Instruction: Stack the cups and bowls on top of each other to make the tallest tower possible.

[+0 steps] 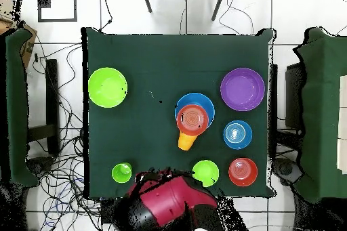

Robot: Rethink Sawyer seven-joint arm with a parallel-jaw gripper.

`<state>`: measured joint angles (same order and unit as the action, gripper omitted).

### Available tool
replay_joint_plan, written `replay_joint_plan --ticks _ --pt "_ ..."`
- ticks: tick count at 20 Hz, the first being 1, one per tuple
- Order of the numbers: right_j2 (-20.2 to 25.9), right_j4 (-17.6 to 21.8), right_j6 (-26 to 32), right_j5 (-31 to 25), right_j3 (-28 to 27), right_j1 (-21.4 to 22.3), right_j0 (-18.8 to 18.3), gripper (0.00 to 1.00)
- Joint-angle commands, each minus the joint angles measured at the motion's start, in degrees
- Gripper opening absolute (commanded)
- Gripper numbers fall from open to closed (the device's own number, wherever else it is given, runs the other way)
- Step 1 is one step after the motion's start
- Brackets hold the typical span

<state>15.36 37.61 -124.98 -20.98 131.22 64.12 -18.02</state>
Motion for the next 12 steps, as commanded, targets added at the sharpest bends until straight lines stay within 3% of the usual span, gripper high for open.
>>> replay_joint_plan --ticks 1,7,12 --pt "-7.68 0.72 -15.05 4.08 -1.54 -6.64 6.64 1.0" --pt "-11.72 -1.33 -17.55 5.24 -3.55 -9.21 13.15 1.0" --pt "-12.76 -3.64 -16.86 5.15 -3.89 -9.05 15.07 1.0"
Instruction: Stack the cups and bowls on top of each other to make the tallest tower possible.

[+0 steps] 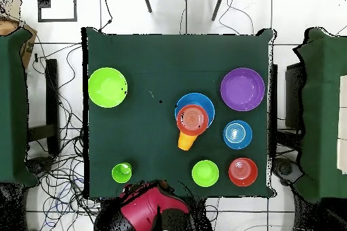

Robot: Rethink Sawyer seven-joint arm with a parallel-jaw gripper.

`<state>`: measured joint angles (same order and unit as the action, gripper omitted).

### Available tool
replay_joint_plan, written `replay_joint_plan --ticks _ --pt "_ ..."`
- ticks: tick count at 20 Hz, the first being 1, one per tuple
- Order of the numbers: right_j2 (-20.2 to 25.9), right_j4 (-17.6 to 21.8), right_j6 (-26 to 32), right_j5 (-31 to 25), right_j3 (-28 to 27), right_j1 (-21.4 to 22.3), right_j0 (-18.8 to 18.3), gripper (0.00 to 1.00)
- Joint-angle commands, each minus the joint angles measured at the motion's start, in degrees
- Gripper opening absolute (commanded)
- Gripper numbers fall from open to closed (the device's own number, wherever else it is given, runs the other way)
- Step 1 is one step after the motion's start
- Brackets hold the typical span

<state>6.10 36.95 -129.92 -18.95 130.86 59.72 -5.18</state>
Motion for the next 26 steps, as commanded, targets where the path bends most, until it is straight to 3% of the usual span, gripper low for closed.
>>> replay_joint_plan --ticks 1,17,26 --pt "-3.48 -3.63 -11.65 2.96 -3.4 -4.31 2.47 1.0" --pt "-7.56 -11.28 -12.06 0.85 -7.38 -7.02 13.24 1.0" --pt "-10.99 -15.57 -12.92 0.41 -12.06 -11.96 20.47 1.0"
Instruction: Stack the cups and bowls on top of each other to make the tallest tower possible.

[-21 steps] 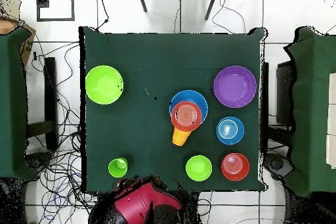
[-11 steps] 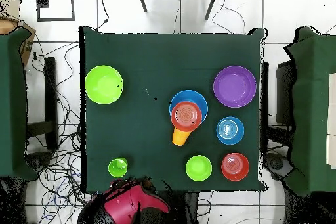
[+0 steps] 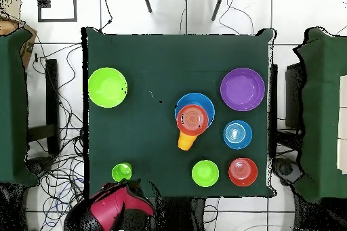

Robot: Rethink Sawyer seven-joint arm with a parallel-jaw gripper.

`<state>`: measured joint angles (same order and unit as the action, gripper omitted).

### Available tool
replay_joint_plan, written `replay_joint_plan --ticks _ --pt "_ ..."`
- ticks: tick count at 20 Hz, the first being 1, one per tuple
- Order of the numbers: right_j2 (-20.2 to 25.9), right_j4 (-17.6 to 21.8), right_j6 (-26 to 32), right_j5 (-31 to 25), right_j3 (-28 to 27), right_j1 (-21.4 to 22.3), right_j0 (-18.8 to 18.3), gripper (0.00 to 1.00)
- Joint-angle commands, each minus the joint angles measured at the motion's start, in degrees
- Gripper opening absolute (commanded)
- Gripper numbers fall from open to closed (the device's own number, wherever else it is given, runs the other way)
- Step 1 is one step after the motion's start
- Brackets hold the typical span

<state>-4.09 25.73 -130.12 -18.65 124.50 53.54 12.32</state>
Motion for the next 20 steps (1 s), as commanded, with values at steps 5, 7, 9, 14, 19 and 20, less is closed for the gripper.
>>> replay_joint_plan --ticks 5,7,9,14,19,20 --pt "-1.63 -7.0 -10.92 -0.77 -6.85 -6.06 3.88 1.0" --pt "-1.34 -6.52 -7.87 -2.45 -7.18 -4.12 2.79 1.0" --pt "-0.71 -6.69 -4.61 -5.42 -7.67 -1.67 1.4 1.0" --pt "-1.03 -7.4 -3.95 -8.11 -10.46 -1.91 1.53 1.0" --pt "-1.1 -7.24 -2.36 -10.4 -12.11 -0.48 0.77 1.0" --pt "-1.09 -7.24 -2.24 -10.84 -12.14 -0.14 0.64 1.0"
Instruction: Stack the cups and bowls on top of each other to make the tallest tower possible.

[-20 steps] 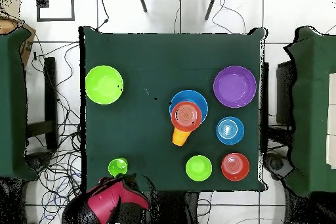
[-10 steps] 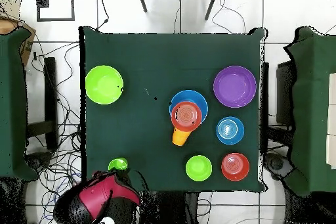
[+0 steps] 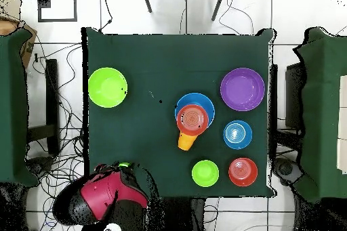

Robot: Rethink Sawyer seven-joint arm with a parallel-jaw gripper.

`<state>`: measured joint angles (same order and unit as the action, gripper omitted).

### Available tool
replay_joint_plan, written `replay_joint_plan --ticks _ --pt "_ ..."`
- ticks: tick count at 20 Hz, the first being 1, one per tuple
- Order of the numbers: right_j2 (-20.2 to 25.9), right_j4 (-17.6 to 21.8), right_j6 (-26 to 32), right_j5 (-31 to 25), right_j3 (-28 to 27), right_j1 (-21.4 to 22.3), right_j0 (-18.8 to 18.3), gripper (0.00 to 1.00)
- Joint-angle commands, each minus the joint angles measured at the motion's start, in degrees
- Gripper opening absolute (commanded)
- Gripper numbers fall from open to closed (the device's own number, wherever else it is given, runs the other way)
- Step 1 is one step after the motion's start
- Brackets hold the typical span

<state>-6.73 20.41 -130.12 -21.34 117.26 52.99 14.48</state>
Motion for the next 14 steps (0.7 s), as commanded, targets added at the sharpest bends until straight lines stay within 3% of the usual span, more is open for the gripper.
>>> replay_joint_plan --ticks 1,10,14 --pt "1.56 -1.8 -2.11 -8.74 -4.97 0.76 -1.47 1.0" --pt "0.63 -0.19 -3.56 -8.87 -6.75 -1.41 -1.0 1.0" --pt "-0.77 1.86 -4.34 -5.68 -6.37 -3.66 -0.49 1.0"
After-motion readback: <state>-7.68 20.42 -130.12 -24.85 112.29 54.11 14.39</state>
